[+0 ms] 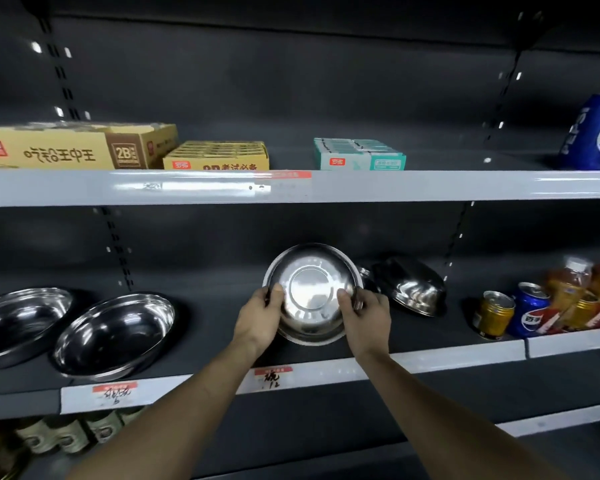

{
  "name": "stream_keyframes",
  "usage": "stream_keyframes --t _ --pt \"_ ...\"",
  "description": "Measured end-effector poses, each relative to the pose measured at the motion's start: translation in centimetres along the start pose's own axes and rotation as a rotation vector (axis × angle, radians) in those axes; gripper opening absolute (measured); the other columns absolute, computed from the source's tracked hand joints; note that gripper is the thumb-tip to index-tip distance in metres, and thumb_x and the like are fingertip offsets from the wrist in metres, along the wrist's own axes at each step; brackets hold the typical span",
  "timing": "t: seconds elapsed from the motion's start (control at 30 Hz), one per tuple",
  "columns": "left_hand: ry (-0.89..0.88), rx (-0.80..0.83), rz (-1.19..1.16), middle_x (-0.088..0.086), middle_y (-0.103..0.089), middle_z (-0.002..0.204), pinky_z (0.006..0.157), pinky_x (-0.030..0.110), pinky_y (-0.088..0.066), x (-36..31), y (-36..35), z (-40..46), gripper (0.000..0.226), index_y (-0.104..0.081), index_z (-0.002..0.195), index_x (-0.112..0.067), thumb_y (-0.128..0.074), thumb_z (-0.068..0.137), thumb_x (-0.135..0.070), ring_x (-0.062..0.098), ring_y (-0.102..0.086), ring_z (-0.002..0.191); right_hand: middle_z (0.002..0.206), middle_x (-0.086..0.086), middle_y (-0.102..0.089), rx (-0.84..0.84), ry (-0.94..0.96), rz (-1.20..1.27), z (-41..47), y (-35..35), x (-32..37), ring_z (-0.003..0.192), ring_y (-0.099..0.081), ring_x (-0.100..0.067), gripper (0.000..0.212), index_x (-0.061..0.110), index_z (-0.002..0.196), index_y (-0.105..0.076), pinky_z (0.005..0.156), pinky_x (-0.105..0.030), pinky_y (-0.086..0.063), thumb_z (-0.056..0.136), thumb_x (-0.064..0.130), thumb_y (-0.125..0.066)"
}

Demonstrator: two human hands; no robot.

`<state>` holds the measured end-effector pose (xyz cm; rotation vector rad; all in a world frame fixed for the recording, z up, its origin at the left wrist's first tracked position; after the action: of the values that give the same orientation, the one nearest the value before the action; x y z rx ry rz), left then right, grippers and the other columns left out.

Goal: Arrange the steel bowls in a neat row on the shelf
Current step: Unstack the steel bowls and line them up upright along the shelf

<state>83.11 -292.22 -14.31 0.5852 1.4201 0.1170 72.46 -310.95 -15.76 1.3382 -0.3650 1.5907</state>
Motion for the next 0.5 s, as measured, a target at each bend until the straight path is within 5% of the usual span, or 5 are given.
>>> stream_keyframes --t 0.07,0.17,0.3,0.5 --pt "0.012 -0.045 -0.065 -0.005 -0.064 0.119 0.089 0.022 -0.031 0.6 2.0 0.0 0.047 -0.056 0.128 -0.030 -0.038 0.097 -0.060 0.013 -0.056 0.108 0.108 0.000 -0.049 0.016 0.077 -0.008 -0.7 -1.3 1.5 0.084 -0.056 0.000 0.020 0.020 0.099 -0.068 0.080 -0.004 -0.041 0.092 0.039 -0.066" --pt "0.037 -0.087 -0.141 -0.003 -0.061 0.132 0.094 0.022 -0.030 1.8 4.6 0.3 0.055 -0.055 0.135 -0.029 -0.035 0.097 -0.062 0.016 -0.053 0.121 0.108 -0.001 -0.049 0.058 0.125 -0.030 -1.8 -3.1 3.2 0.080 -0.054 0.002 0.031 0.019 0.121 -0.067 0.090 -0.022 -0.049 0.093 0.031 -0.066" --pt "0.082 -0.093 -0.239 -0.001 -0.065 0.126 0.100 0.027 -0.034 3.3 7.3 0.6 0.061 -0.063 0.125 -0.024 -0.030 0.096 -0.066 0.016 -0.054 0.120 0.114 0.001 -0.048 0.124 0.088 0.013 -3.4 -5.1 3.8 0.078 -0.059 -0.004 0.050 0.019 0.141 -0.055 0.095 -0.027 -0.052 0.093 0.020 -0.068" --pt "0.166 -0.123 -0.316 -0.010 -0.061 0.110 0.095 0.028 -0.035 5.4 9.5 0.6 0.062 -0.063 0.118 -0.022 -0.032 0.093 -0.070 0.013 -0.054 0.106 0.099 0.001 -0.058 0.177 -0.038 0.028 -4.2 -7.1 3.6 0.092 -0.060 -0.018 0.050 0.018 0.143 -0.053 0.093 -0.024 -0.046 0.095 0.008 -0.057"
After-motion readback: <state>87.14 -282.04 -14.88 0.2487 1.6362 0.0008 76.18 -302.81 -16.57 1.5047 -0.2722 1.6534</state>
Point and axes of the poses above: each hand's wrist, its own z-axis towards the middle knuckle, its own y-axis out of the back of the hand, x = y × z, the point moved 4 cm from there along z, towards the middle knuckle
